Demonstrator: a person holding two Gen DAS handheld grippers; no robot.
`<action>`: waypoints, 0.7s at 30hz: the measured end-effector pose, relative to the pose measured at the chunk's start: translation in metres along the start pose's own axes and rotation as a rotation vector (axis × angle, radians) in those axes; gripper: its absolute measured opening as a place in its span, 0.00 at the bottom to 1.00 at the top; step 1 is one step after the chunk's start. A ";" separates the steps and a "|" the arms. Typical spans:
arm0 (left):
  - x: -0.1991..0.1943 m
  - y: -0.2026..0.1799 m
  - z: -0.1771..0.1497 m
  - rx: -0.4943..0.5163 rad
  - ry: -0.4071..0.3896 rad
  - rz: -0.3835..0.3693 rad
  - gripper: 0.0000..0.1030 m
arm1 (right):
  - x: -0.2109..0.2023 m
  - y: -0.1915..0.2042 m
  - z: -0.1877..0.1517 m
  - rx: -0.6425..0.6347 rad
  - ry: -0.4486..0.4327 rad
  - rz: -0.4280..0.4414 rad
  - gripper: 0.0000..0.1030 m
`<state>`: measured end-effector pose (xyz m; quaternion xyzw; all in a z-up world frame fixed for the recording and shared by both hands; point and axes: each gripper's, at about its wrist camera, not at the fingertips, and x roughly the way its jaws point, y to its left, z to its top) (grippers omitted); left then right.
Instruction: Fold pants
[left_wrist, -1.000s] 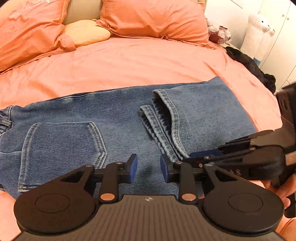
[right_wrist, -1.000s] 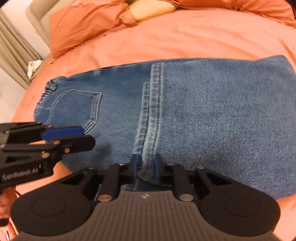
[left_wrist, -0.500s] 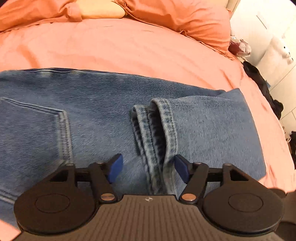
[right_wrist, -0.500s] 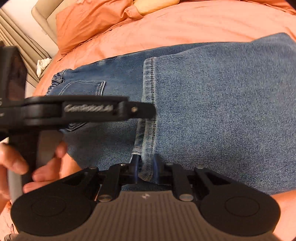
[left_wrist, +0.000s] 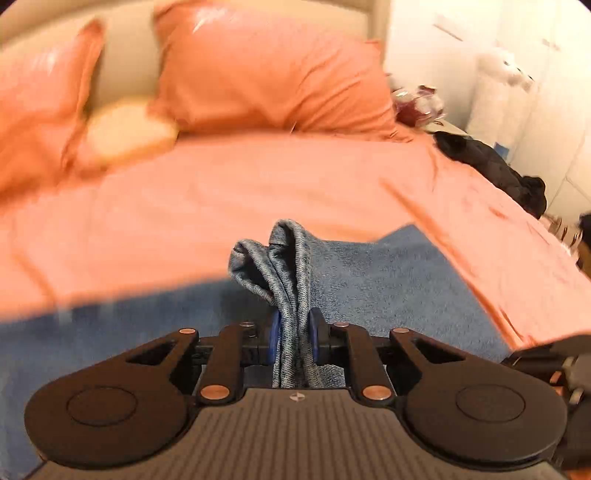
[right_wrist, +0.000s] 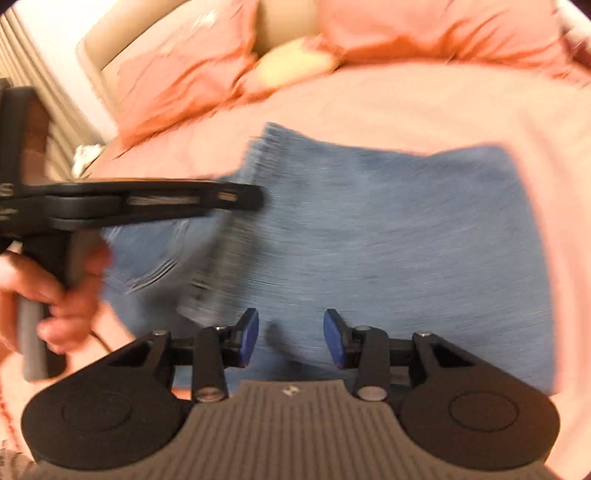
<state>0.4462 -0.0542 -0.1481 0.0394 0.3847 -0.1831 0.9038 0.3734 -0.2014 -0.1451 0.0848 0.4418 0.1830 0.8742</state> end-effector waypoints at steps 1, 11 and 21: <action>0.003 -0.004 0.007 0.021 0.013 0.025 0.17 | -0.006 -0.010 0.004 -0.001 -0.013 -0.046 0.34; 0.063 0.019 -0.025 -0.040 0.244 0.093 0.19 | -0.003 -0.099 0.051 0.021 -0.078 -0.250 0.13; 0.085 0.027 -0.026 -0.010 0.310 0.061 0.25 | 0.095 -0.134 0.084 0.076 0.020 -0.271 0.10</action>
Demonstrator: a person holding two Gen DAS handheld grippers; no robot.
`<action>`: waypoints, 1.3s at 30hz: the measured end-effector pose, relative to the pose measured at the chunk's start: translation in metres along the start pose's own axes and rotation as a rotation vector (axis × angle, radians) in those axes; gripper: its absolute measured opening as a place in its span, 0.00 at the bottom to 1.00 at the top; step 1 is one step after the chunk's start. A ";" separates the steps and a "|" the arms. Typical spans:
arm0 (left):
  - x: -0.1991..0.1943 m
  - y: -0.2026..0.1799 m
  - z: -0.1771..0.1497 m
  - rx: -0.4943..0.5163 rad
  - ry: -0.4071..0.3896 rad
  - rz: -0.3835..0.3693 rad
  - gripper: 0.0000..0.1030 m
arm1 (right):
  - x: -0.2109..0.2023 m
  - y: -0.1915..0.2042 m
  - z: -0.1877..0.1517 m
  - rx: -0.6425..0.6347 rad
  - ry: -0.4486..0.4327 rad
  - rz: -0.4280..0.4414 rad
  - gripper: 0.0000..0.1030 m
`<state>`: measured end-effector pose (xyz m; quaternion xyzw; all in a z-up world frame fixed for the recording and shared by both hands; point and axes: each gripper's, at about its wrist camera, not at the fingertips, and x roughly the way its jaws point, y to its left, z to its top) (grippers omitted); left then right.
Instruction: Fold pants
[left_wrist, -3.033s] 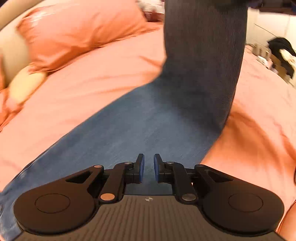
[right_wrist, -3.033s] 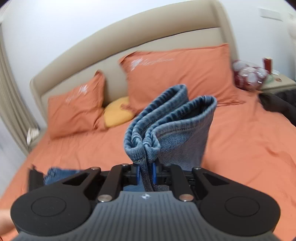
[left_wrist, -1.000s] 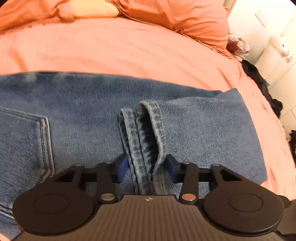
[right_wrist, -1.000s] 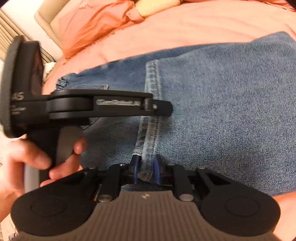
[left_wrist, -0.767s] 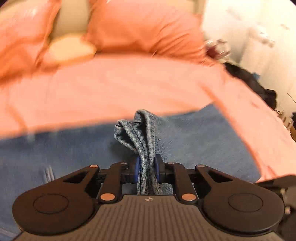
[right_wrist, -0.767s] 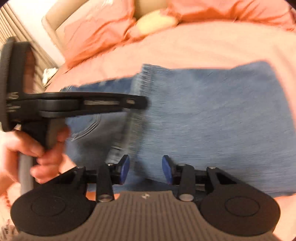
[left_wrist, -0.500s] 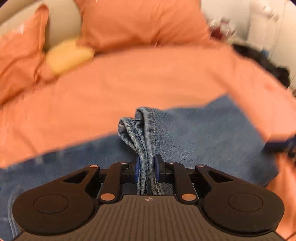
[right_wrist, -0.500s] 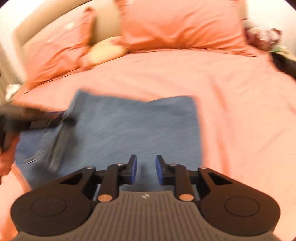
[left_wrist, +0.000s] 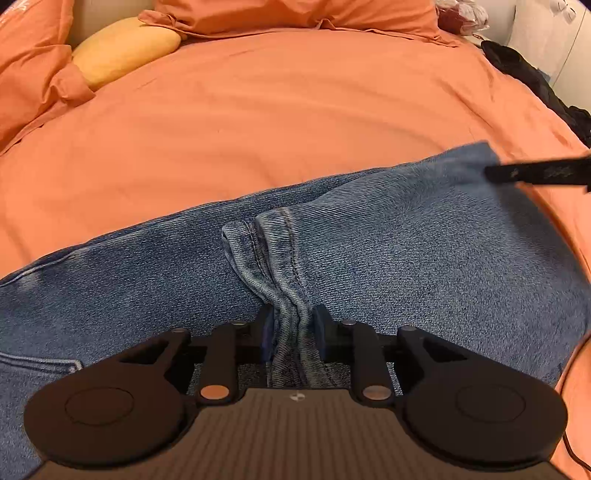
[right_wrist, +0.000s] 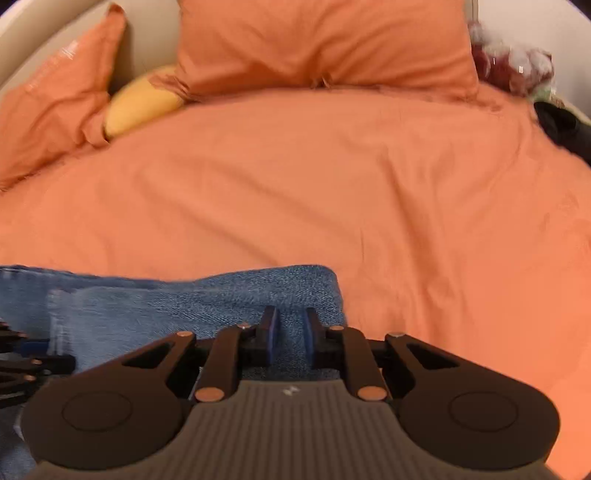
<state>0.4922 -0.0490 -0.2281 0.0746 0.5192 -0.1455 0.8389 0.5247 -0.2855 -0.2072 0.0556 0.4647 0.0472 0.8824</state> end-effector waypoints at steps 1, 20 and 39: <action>0.001 0.002 0.000 -0.003 0.000 -0.005 0.26 | 0.006 -0.005 -0.002 0.023 0.005 0.006 0.09; -0.075 0.004 -0.046 0.074 -0.032 0.013 0.63 | -0.121 0.016 -0.109 -0.193 0.092 0.042 0.11; -0.188 0.161 -0.128 -0.334 -0.128 0.092 0.83 | -0.130 0.096 -0.095 -0.572 0.127 -0.032 0.12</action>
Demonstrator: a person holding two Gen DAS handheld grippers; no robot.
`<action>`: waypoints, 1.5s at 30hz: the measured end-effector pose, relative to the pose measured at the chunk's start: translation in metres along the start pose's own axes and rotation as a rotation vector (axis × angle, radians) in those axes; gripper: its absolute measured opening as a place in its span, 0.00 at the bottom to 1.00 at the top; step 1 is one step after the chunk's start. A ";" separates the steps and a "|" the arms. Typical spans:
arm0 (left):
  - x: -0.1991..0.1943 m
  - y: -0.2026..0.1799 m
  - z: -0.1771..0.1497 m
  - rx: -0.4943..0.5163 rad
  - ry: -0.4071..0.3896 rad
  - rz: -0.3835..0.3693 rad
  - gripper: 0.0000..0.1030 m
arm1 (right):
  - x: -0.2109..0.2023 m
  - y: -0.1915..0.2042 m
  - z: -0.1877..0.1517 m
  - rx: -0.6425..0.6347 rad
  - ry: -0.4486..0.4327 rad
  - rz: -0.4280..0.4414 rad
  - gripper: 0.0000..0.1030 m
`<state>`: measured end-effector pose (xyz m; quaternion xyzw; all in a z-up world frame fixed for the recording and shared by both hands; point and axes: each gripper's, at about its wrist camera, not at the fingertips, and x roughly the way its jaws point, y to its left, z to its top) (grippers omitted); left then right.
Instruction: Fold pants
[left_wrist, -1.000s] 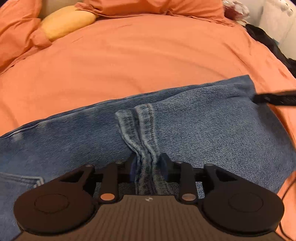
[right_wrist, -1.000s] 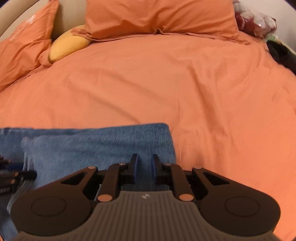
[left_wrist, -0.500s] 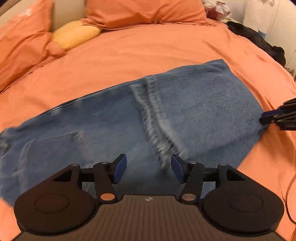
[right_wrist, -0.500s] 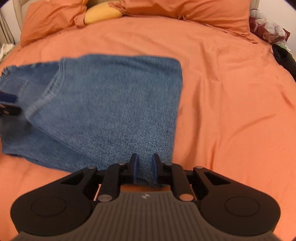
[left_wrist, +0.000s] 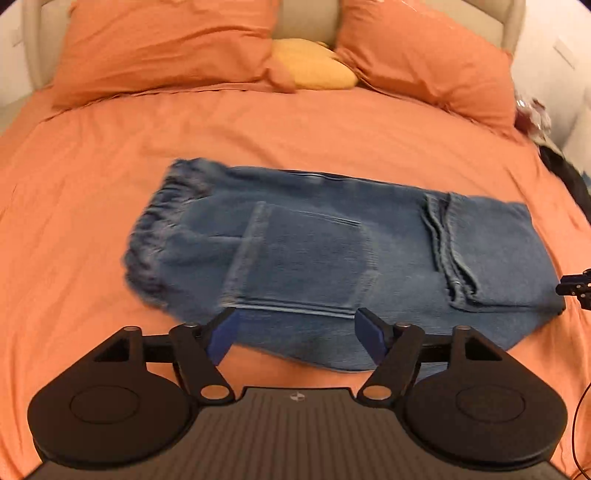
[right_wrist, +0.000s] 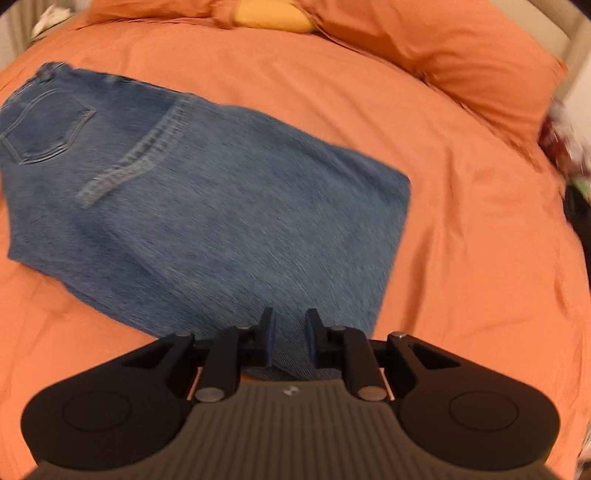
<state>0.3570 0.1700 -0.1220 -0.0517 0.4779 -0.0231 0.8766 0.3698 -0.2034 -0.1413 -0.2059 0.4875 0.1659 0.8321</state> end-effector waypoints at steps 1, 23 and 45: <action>0.001 0.010 -0.002 -0.015 0.000 -0.005 0.85 | -0.002 0.006 0.007 -0.045 -0.004 -0.006 0.13; 0.091 0.141 -0.038 -0.756 -0.125 -0.241 0.87 | 0.085 0.112 0.115 -0.664 0.030 0.160 0.46; -0.007 0.041 0.049 -0.443 -0.338 -0.228 0.48 | 0.094 0.087 0.105 -0.483 0.007 0.176 0.55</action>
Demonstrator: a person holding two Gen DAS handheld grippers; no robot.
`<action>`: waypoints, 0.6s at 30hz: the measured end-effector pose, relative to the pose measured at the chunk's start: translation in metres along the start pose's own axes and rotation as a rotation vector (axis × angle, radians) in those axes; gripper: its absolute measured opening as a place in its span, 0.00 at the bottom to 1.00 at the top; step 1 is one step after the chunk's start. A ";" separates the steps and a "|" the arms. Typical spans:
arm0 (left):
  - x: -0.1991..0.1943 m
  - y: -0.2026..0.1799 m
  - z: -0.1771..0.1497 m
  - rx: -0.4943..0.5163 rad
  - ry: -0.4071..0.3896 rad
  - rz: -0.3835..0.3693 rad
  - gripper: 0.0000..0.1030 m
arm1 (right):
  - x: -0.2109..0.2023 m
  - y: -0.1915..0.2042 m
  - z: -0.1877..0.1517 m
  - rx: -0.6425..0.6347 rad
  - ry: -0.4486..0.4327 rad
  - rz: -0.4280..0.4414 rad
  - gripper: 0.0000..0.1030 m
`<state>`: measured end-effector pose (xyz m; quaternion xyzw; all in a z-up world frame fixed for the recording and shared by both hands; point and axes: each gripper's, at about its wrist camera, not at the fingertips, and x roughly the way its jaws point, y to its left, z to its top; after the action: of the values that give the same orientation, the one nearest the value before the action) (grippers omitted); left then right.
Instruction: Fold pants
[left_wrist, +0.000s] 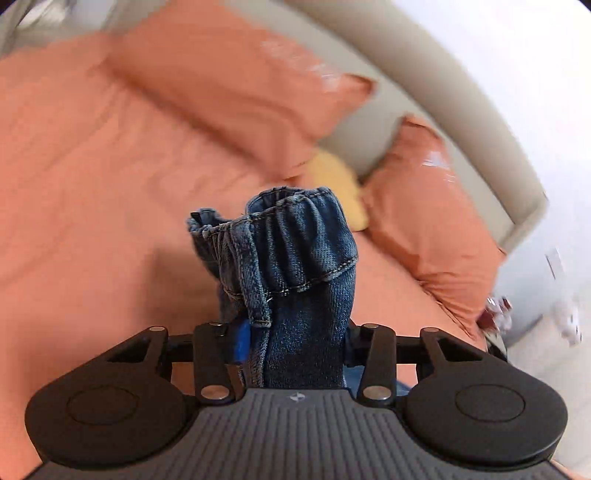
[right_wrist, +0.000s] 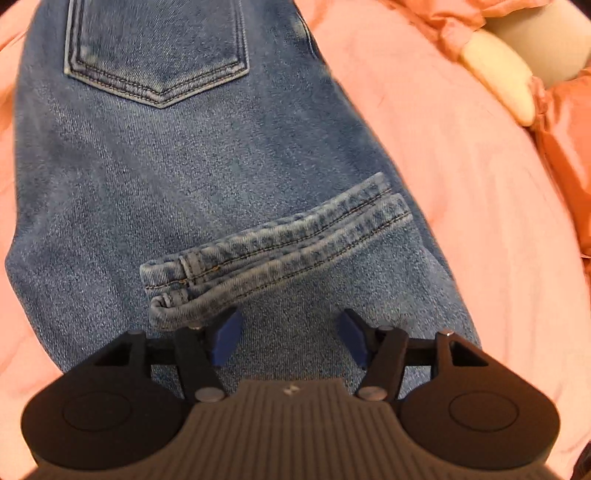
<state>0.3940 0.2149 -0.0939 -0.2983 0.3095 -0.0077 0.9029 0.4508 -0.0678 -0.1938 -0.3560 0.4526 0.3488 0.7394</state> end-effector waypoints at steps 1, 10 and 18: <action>-0.003 -0.018 0.002 0.041 -0.006 0.001 0.47 | -0.007 -0.002 -0.007 0.035 -0.026 -0.002 0.55; 0.022 -0.197 -0.030 0.451 -0.010 0.080 0.45 | -0.080 -0.031 -0.112 0.248 -0.135 -0.075 0.54; 0.094 -0.313 -0.150 0.864 0.049 0.154 0.44 | -0.112 -0.046 -0.202 0.393 -0.173 -0.150 0.54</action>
<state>0.4388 -0.1413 -0.0703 0.1311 0.3202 -0.0762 0.9351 0.3658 -0.2826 -0.1493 -0.2065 0.4191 0.2270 0.8545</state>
